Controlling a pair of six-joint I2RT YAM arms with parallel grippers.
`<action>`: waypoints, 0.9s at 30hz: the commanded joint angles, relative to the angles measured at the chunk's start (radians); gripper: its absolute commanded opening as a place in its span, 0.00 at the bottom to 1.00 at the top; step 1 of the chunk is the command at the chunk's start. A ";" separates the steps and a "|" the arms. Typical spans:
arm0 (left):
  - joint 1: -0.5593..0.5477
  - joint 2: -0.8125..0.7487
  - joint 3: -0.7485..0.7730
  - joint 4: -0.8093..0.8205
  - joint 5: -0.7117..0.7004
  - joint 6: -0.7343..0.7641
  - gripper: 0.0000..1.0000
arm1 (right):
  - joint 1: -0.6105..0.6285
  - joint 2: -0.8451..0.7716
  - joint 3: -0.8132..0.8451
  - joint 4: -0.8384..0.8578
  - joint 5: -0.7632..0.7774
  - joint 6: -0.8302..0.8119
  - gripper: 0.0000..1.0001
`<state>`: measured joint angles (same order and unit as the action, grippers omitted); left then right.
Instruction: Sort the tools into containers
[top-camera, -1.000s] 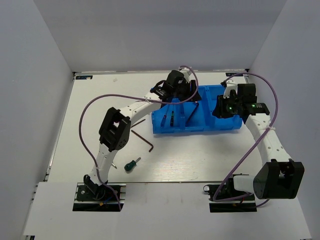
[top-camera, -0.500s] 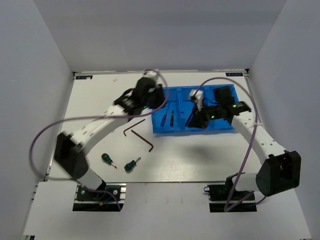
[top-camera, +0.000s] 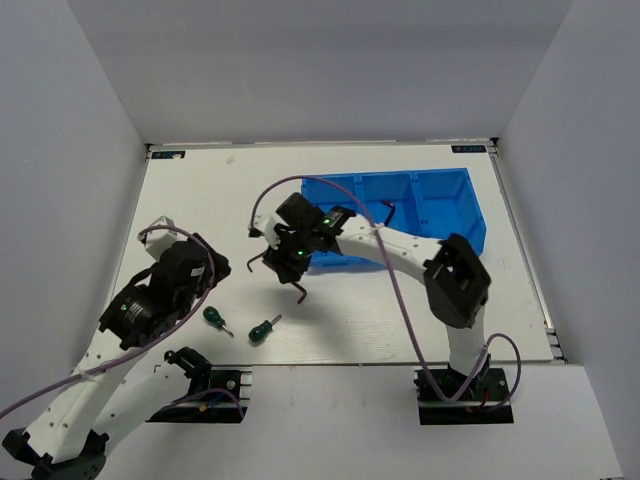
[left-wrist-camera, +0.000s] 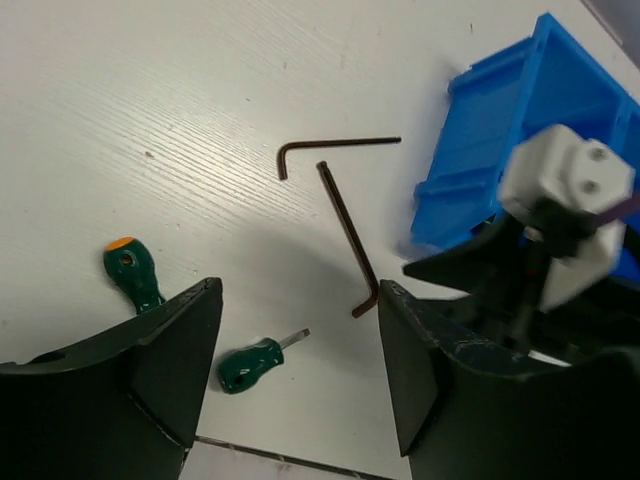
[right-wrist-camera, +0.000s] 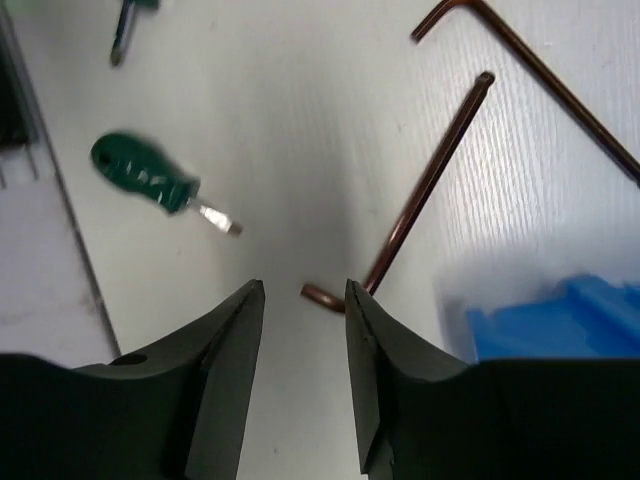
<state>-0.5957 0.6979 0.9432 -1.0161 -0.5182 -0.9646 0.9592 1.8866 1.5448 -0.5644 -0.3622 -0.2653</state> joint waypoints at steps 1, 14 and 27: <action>-0.003 0.008 0.060 -0.151 -0.068 -0.071 0.74 | 0.039 0.091 0.131 0.009 0.135 0.103 0.45; -0.003 0.012 0.042 -0.176 0.055 -0.030 0.74 | 0.084 0.308 0.236 0.031 0.423 0.130 0.46; -0.015 0.141 0.013 -0.039 0.193 0.176 0.73 | 0.081 0.321 0.135 -0.011 0.301 0.127 0.38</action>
<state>-0.6056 0.8436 0.9688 -1.0863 -0.3645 -0.8543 1.0401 2.2124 1.7195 -0.5446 -0.0029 -0.1410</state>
